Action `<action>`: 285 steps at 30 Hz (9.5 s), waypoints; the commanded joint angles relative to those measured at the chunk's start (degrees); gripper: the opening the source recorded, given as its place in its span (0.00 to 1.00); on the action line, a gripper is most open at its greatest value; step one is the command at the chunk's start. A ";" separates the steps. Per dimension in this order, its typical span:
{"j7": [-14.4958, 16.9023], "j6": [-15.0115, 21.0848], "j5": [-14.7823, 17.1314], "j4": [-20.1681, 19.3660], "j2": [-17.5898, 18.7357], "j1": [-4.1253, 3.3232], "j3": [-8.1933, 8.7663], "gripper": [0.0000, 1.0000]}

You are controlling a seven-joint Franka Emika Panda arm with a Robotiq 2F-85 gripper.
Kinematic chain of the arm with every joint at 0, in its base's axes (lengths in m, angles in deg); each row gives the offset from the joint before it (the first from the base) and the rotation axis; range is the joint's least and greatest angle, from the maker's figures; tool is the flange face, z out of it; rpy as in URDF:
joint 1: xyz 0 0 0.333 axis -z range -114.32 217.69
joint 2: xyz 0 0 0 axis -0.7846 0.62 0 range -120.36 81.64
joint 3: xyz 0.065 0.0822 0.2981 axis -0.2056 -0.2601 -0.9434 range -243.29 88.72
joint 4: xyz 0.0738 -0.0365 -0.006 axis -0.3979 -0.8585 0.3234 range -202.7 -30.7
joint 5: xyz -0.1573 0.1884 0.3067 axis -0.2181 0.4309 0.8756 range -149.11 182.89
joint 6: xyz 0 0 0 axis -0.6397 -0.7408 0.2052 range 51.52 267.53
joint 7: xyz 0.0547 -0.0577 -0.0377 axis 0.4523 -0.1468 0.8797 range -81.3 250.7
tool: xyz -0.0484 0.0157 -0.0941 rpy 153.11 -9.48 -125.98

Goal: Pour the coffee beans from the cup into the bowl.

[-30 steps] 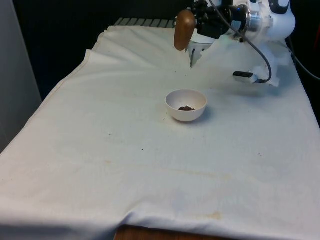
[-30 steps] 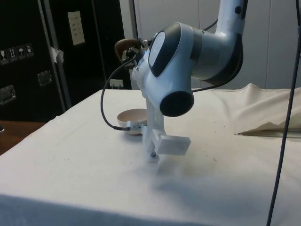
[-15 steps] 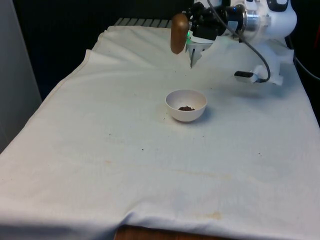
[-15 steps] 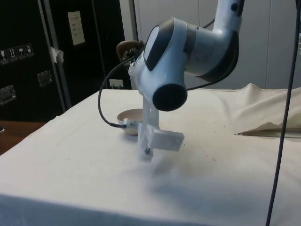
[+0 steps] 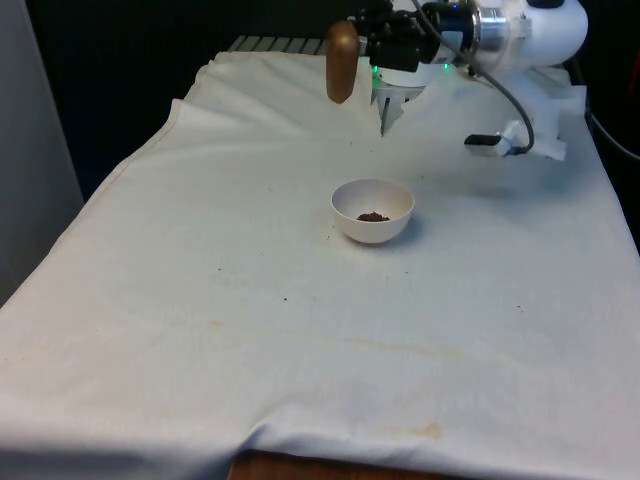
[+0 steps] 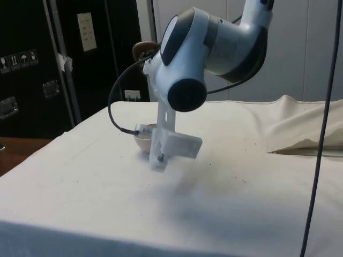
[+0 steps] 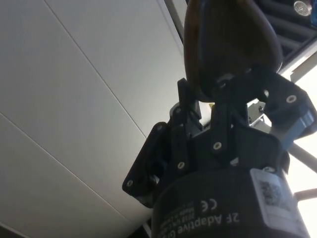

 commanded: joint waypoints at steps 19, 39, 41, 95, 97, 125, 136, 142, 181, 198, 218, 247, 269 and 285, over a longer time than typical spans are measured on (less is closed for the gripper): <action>-1.26 8.25 1.15 0.00 -2.92 0.92 3.90 0.06; -2.29 15.81 1.38 0.23 -4.70 1.09 8.88 0.06; -2.35 16.96 1.43 0.29 -4.93 1.15 9.63 0.06; -3.61 36.15 4.93 5.27 -3.27 1.66 19.48 0.06; -3.67 37.18 5.27 5.50 -3.15 1.66 19.94 0.06; -3.50 48.01 7.56 8.37 -1.20 2.18 24.98 0.06; -3.67 50.76 8.14 9.34 -0.34 1.78 26.99 0.06; -3.38 54.55 9.28 10.37 0.52 2.35 28.02 0.06; 6.93 60.50 21.89 11.00 0.46 1.95 32.89 0.06; 11.69 60.79 31.05 10.03 0.40 1.95 32.95 0.06; 16.62 62.85 41.65 9.28 0.74 2.52 32.66 0.06; 26.87 64.23 56.89 9.51 1.83 2.69 33.23 0.06; 37.53 67.04 66.63 9.05 2.23 2.86 34.49 0.06; 46.07 68.70 72.14 8.77 2.23 2.86 34.21 0.06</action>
